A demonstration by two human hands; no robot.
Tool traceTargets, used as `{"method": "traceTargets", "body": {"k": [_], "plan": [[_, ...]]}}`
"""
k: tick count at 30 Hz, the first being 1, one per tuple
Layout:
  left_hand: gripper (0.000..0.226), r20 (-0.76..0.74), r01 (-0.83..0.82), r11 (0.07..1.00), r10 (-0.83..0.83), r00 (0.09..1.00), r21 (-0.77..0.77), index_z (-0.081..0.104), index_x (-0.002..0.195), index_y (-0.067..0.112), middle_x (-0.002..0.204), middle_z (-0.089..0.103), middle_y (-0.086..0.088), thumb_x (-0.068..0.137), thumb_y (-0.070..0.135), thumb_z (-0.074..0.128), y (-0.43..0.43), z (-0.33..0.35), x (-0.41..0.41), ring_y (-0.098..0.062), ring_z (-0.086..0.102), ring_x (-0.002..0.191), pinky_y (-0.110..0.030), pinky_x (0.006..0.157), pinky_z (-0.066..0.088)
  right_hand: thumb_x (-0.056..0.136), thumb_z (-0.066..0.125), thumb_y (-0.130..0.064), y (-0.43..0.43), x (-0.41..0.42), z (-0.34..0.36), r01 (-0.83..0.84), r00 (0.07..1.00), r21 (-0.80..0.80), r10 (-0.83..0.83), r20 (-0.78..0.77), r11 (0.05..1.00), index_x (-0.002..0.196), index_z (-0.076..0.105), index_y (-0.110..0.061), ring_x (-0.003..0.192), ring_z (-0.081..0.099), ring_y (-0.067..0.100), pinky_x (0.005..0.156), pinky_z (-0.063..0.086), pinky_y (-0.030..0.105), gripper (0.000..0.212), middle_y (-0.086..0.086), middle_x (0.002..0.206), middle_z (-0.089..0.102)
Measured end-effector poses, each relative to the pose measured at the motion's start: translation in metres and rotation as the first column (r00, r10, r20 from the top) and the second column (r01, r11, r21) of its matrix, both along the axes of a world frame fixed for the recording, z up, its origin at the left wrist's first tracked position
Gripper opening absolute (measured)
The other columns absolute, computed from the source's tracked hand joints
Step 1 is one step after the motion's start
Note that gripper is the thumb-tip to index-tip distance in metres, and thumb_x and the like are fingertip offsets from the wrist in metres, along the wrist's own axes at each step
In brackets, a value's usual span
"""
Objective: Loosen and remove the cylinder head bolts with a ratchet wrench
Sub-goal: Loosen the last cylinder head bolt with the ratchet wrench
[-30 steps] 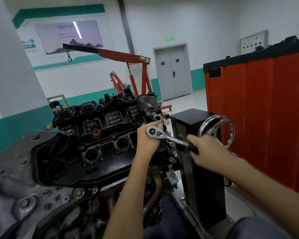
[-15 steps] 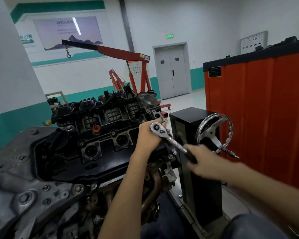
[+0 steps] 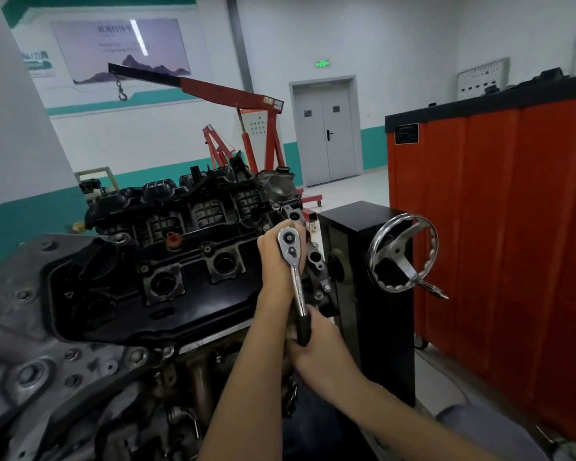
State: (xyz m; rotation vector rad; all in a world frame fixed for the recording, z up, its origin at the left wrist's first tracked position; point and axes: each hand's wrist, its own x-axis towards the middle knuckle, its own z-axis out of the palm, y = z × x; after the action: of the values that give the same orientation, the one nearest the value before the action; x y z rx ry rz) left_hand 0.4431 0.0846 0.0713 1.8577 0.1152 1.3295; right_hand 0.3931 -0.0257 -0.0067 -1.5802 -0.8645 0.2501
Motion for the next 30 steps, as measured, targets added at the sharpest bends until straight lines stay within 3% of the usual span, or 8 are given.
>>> {"method": "traceTargets", "body": {"k": [6,8,12,16,20,23,26,30], "plan": [[0.058,-0.12,0.046,0.988,-0.029,0.992,0.147,0.023,0.053,0.025,0.045,0.026,0.008,0.084,-0.013,0.053,0.016,0.003,-0.01,-0.007,0.022,0.052,-0.029,0.056,0.02,0.081,0.06,-0.003,-0.049,0.067,0.034,0.043,0.907,-0.341,0.107,0.408,0.939,0.091,0.055,-0.02,0.056,0.056,0.006,0.048,0.045,0.02,0.02,-0.004,0.071,0.058],[0.054,-0.164,0.051,0.975,-0.015,0.986,0.215,0.027,0.051,0.022,0.045,0.029,0.009,0.082,-0.012,0.056,0.019,0.003,-0.01,-0.006,0.025,0.05,-0.022,0.052,0.021,0.085,0.059,-0.01,-0.065,0.102,0.064,0.222,0.757,-0.478,0.158,0.634,0.85,0.095,0.05,-0.021,0.058,0.058,0.008,0.049,0.046,0.019,0.018,-0.005,0.071,0.055],[0.044,-0.174,0.067,0.975,-0.03,0.984,0.212,0.037,0.046,0.017,0.045,0.035,0.01,0.077,-0.003,0.06,0.013,0.005,-0.009,-0.006,0.03,0.048,-0.017,0.048,0.021,0.089,0.054,-0.019,-0.07,0.135,0.114,0.508,0.436,-0.416,0.191,0.879,0.754,0.088,0.037,-0.025,0.053,0.045,0.005,0.047,0.031,0.018,0.018,-0.009,0.062,0.044],[0.06,-0.028,0.031,0.997,-0.033,0.999,-0.073,0.025,0.047,0.029,0.04,0.029,0.012,0.084,-0.009,0.054,0.007,0.005,-0.006,-0.004,0.024,0.045,-0.019,0.05,0.02,0.085,0.058,-0.019,-0.061,0.105,0.077,0.457,0.605,-0.361,0.012,0.796,0.813,0.09,0.042,-0.022,0.06,0.052,0.015,0.053,0.042,0.026,0.017,-0.004,0.069,0.049],[0.063,0.015,0.101,0.974,-0.1,0.995,-0.201,0.03,0.043,0.028,0.039,0.029,0.014,0.085,-0.016,0.048,-0.006,0.003,-0.002,-0.002,0.024,0.042,-0.014,0.047,0.022,0.081,0.058,-0.002,-0.039,0.036,0.017,0.066,0.973,-0.193,-0.02,0.229,0.979,0.087,0.052,-0.017,0.05,0.051,0.003,0.046,0.039,0.016,0.017,-0.003,0.064,0.055],[0.053,-0.007,0.064,0.989,-0.066,0.998,-0.133,0.028,0.051,0.019,0.039,0.027,0.014,0.087,-0.013,0.05,-0.006,0.004,-0.006,-0.002,0.027,0.04,-0.009,0.044,0.024,0.079,0.054,0.0,-0.018,0.013,0.006,0.022,0.995,-0.075,-0.015,0.095,0.997,0.086,0.056,-0.012,0.044,0.048,0.003,0.043,0.038,0.018,0.014,0.0,0.061,0.055],[0.054,-0.077,0.032,0.999,-0.029,0.997,0.039,0.024,0.055,0.02,0.043,0.029,0.01,0.092,0.001,0.058,0.008,0.004,-0.013,-0.005,0.025,0.046,-0.016,0.05,0.021,0.077,0.057,-0.001,-0.03,0.039,0.019,0.067,0.959,-0.188,-0.011,0.285,0.98,0.084,0.056,-0.011,0.048,0.046,0.005,0.046,0.041,0.026,0.012,-0.003,0.061,0.053],[0.054,-0.103,0.036,0.988,-0.02,0.994,0.15,0.029,0.052,0.021,0.043,0.036,0.012,0.092,0.013,0.065,0.012,0.008,-0.016,-0.005,0.031,0.046,-0.014,0.048,0.026,0.083,0.059,-0.002,-0.06,0.097,0.066,0.1,0.85,-0.486,0.179,0.495,0.868,0.081,0.052,-0.03,0.053,0.054,0.001,0.046,0.04,0.011,0.028,-0.006,0.068,0.056]]}}
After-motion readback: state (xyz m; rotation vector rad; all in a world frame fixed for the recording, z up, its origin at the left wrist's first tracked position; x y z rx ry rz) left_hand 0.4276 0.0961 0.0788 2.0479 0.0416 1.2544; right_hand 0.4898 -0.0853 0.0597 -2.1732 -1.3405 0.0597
